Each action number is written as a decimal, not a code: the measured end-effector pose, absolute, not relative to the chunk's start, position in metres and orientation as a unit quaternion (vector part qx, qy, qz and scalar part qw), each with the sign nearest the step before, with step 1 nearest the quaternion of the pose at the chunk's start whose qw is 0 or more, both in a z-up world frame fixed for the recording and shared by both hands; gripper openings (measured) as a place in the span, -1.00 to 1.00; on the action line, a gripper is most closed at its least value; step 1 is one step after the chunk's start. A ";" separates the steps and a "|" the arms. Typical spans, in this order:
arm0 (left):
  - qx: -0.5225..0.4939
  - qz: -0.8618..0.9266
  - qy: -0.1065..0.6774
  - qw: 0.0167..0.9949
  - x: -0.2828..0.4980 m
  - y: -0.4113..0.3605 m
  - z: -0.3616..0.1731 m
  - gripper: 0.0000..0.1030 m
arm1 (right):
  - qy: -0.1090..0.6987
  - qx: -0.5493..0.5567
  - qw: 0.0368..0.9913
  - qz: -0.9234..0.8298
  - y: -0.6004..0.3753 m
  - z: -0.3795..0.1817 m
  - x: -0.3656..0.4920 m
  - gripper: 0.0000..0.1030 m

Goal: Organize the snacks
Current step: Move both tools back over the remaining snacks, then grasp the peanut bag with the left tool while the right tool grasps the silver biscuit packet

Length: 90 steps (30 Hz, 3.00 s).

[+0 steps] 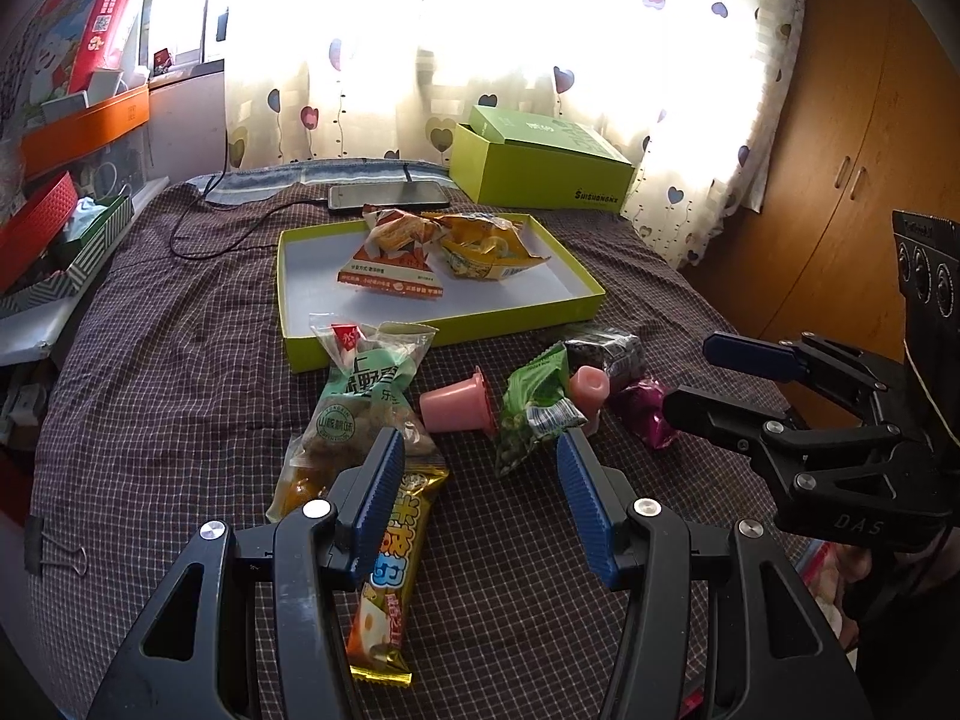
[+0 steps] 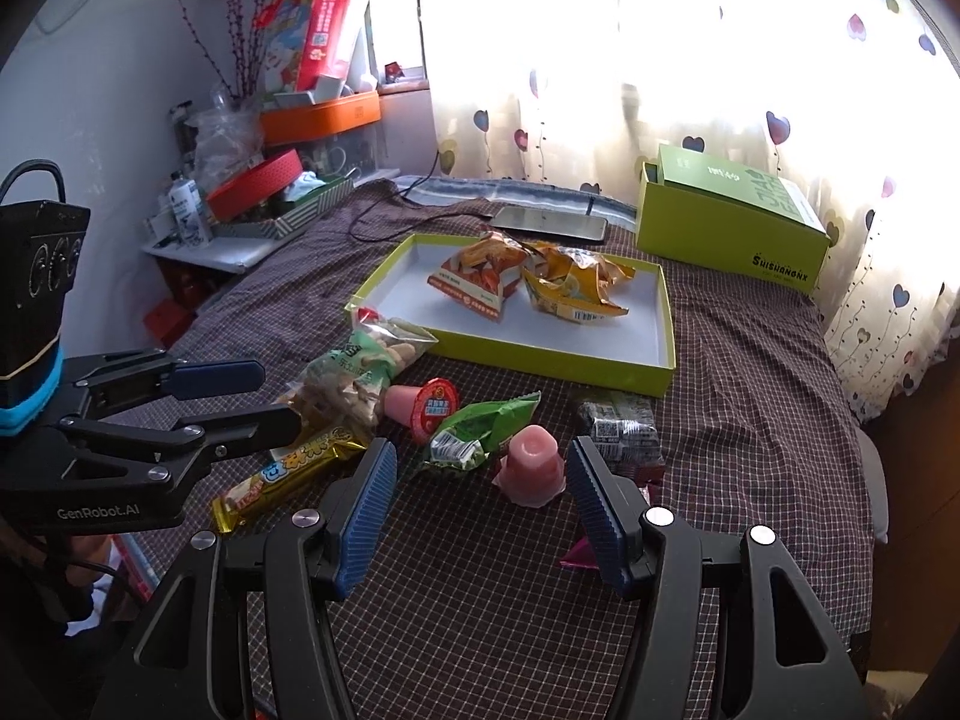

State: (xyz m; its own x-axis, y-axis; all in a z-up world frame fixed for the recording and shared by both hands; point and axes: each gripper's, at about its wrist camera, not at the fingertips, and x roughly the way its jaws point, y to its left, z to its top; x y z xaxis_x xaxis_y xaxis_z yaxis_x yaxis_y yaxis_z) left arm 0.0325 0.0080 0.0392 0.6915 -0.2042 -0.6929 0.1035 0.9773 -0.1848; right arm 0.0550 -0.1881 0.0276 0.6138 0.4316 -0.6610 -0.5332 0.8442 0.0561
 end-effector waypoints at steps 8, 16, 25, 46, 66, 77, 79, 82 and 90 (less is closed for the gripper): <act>-0.063 -0.077 0.388 0.916 0.027 0.006 0.032 0.05 | 0.355 -0.063 0.893 0.269 -0.199 0.021 0.061 0.14; -0.068 -0.068 0.397 0.913 0.028 0.013 0.023 0.05 | 0.361 -0.059 0.890 0.273 -0.200 0.015 0.065 0.14; -0.067 -0.059 0.405 0.910 0.027 0.021 0.015 0.05 | 0.366 -0.057 0.888 0.272 -0.202 0.009 0.064 0.14; -0.082 -0.037 0.426 0.900 0.032 0.052 -0.008 0.05 | 0.384 -0.057 0.879 0.275 -0.190 -0.003 0.079 0.14; -0.087 -0.041 0.424 0.901 0.097 0.057 -0.005 0.05 | 0.391 -0.031 0.888 0.240 -0.208 -0.002 0.110 0.14; -0.078 -0.032 0.444 0.892 0.126 0.052 -0.022 0.05 | 0.419 -0.038 0.885 0.200 -0.221 -0.015 0.153 0.14; -0.083 -0.033 0.450 0.889 0.129 0.053 -0.026 0.05 | 0.431 -0.039 0.880 0.194 -0.220 -0.023 0.162 0.14; -0.088 -0.036 0.457 0.885 0.132 0.054 -0.032 0.05 | 0.449 -0.037 0.873 0.189 -0.220 -0.034 0.172 0.14; -0.081 -0.043 0.467 0.879 0.138 0.050 -0.041 0.05 | 0.460 -0.048 0.866 0.192 -0.211 -0.043 0.177 -0.05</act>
